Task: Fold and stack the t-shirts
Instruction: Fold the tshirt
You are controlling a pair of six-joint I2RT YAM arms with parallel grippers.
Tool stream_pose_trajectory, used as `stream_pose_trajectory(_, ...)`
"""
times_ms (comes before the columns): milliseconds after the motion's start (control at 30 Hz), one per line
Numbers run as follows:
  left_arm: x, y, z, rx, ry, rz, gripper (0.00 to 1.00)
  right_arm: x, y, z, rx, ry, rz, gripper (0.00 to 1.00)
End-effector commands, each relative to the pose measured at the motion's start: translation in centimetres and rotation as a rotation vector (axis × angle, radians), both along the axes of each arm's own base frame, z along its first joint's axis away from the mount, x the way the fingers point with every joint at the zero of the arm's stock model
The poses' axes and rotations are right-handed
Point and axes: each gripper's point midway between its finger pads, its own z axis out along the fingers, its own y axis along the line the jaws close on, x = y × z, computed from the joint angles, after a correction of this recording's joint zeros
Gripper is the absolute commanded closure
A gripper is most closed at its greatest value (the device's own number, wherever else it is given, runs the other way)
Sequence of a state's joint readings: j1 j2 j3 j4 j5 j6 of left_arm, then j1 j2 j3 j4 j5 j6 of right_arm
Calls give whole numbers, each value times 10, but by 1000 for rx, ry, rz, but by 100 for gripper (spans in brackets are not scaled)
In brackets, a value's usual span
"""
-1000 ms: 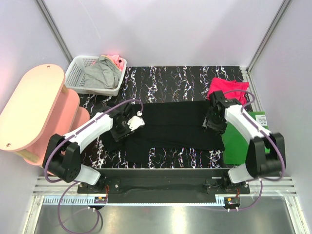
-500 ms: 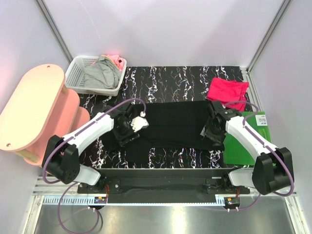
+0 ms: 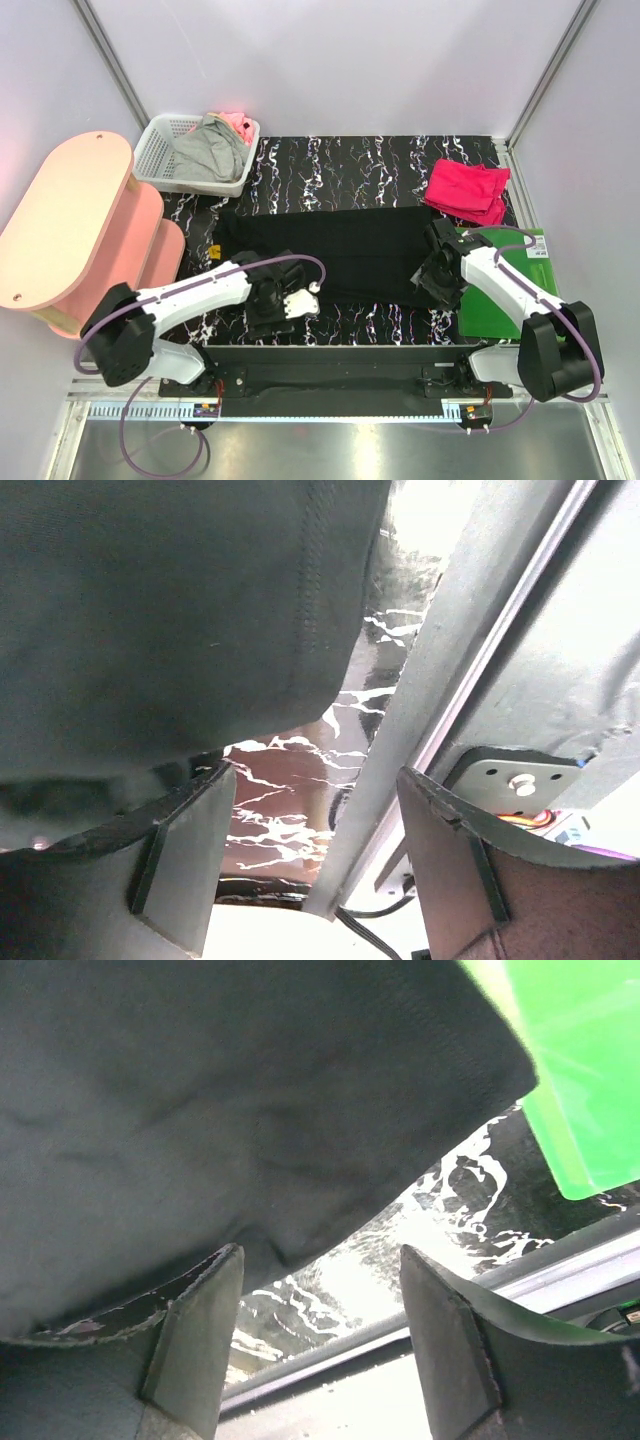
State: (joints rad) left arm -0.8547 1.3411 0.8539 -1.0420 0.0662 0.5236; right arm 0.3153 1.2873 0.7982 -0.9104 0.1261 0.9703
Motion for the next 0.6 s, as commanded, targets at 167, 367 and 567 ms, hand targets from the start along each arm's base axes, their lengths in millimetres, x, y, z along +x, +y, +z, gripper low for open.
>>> stream_pose_trajectory(167, 18, -6, -29, 48, -41, -2, 30, 16, -22, 10, -128, -59, -130, 20)
stream_pose_trajectory(367, 30, -9, -49, 73, -77, 8, 56, 17, -21, -9, -161, 20, -139, 19)
stream_pose_trajectory(567, 40, -14, -45, 37, -108, 50, 100, 7, -23, -23, -170, 74, -155, 19)
